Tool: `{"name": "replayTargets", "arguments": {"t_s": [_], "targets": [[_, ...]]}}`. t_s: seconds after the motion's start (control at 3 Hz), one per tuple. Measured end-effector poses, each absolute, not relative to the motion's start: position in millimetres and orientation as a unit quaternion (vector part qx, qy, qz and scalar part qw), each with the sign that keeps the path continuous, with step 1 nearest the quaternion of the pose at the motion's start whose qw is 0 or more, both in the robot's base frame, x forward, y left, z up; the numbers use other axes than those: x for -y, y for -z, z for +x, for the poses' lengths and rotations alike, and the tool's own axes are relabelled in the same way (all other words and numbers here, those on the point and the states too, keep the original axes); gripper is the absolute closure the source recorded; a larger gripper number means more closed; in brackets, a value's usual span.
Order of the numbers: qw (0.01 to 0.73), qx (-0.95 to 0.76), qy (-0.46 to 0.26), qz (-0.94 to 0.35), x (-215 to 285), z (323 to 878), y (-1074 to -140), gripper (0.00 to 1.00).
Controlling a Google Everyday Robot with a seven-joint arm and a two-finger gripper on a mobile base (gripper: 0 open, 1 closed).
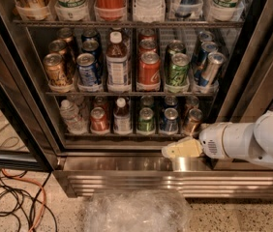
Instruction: Pick pepsi can from bottom shelf of fridge
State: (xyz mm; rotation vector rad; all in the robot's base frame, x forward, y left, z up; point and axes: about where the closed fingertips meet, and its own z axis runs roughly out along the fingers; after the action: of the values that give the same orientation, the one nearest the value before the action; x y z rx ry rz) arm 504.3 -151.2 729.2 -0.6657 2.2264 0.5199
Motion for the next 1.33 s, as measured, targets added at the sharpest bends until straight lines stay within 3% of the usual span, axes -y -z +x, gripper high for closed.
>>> {"name": "replayTargets", "arguments": {"t_s": [0.67, 1.0, 1.33], "targets": [[0.426, -0.854, -0.156, -0.254, 148.5, 492.0, -713.6, 0.0], [0.5, -0.823, -0.11, -0.246, 172.9, 511.9, -705.7, 0.0], [0.528, -0.812, -0.094, -0.229, 185.2, 514.4, -695.1, 0.0]]}}
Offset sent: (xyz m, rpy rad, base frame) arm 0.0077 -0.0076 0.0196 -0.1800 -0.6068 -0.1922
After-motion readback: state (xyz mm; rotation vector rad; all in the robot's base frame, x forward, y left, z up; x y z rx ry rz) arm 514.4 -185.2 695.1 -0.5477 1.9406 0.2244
